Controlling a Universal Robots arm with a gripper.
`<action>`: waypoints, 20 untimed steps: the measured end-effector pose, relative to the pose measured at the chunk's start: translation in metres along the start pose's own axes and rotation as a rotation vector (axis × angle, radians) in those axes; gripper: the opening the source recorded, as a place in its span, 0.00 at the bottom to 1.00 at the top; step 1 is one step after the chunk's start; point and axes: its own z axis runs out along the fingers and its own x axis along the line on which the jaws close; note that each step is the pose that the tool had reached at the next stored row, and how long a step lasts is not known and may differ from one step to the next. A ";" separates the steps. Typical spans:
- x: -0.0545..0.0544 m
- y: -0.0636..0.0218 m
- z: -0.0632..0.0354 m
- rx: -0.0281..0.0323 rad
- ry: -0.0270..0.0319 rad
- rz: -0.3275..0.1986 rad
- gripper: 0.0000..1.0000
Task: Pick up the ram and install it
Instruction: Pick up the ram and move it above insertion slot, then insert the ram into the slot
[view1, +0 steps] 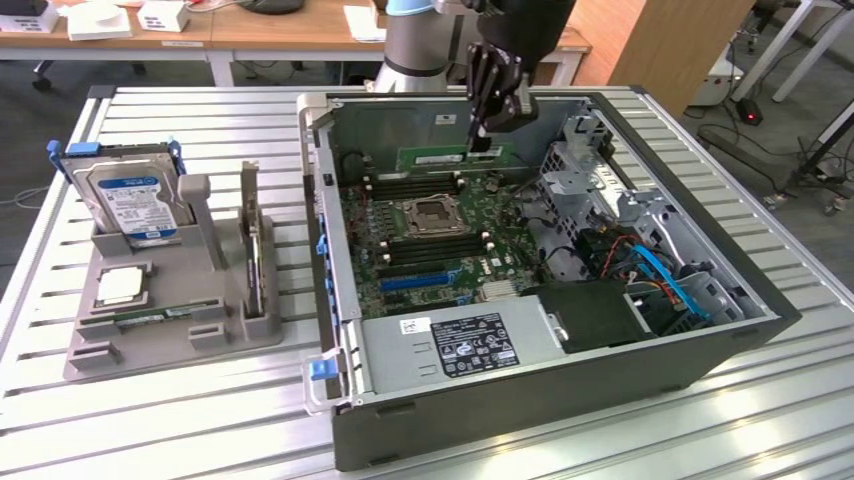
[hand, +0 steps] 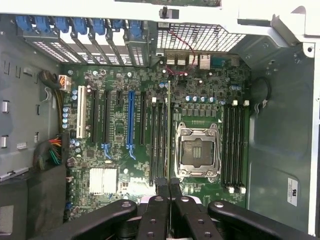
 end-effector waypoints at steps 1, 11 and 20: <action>0.000 -0.0001 0.0011 -0.0001 0.0001 0.000 0.11; 0.000 -0.0007 0.0103 -0.0001 0.0003 0.001 0.11; 0.000 -0.0007 0.0104 0.0000 0.0001 0.001 0.11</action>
